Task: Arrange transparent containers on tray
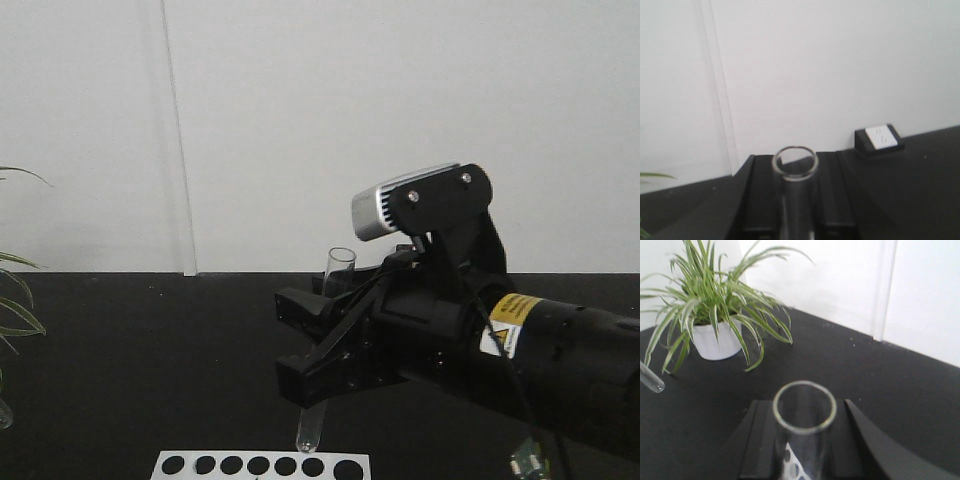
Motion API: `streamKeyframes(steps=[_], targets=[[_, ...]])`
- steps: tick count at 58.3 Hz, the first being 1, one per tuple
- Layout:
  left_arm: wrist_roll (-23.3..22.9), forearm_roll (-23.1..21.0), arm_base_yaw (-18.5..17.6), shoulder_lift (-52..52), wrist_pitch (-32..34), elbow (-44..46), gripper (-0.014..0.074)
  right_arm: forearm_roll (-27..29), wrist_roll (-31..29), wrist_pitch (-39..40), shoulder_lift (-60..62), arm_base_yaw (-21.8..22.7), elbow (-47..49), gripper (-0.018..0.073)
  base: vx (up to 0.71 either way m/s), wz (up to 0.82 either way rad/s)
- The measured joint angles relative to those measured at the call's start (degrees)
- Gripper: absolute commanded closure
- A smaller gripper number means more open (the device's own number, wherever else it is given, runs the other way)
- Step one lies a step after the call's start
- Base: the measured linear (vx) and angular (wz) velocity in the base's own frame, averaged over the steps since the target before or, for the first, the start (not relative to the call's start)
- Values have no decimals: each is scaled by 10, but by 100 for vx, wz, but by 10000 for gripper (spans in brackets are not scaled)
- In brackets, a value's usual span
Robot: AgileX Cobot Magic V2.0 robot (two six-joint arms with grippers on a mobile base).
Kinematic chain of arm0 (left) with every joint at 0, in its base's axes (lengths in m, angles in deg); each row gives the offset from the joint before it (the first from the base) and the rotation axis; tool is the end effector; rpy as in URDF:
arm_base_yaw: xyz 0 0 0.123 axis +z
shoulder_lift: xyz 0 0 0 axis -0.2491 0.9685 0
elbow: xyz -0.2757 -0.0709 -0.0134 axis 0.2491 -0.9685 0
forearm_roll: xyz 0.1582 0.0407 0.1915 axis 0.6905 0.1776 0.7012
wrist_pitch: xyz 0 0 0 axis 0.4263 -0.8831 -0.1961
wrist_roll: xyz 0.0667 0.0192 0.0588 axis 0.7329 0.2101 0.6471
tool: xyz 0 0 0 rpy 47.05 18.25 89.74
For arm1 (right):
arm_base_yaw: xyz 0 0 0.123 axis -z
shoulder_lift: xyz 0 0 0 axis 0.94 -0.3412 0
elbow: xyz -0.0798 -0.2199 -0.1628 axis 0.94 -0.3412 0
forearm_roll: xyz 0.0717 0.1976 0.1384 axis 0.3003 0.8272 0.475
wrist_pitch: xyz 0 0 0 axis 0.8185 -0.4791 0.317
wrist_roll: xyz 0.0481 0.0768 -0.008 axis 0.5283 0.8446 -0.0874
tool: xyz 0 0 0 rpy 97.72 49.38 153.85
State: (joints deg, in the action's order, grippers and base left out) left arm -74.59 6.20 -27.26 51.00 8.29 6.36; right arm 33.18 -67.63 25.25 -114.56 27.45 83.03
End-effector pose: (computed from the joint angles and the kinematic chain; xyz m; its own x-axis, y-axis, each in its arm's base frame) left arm 0.1477 -0.0360 0.3628 0.0529 -0.0412 -0.9977 0.2489 0.9682 -0.0268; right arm 0.2107 0.1982 0.3909 -0.2048 -0.1132 -0.9722 -0.6924 0.7189 0.0622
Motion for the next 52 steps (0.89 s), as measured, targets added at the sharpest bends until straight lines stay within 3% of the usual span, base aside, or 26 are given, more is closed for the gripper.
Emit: streamKeyframes(steps=[52], targets=[[0,1,0,-13,-10,0,503,-2,0,0,11,0,0,477,0,0]])
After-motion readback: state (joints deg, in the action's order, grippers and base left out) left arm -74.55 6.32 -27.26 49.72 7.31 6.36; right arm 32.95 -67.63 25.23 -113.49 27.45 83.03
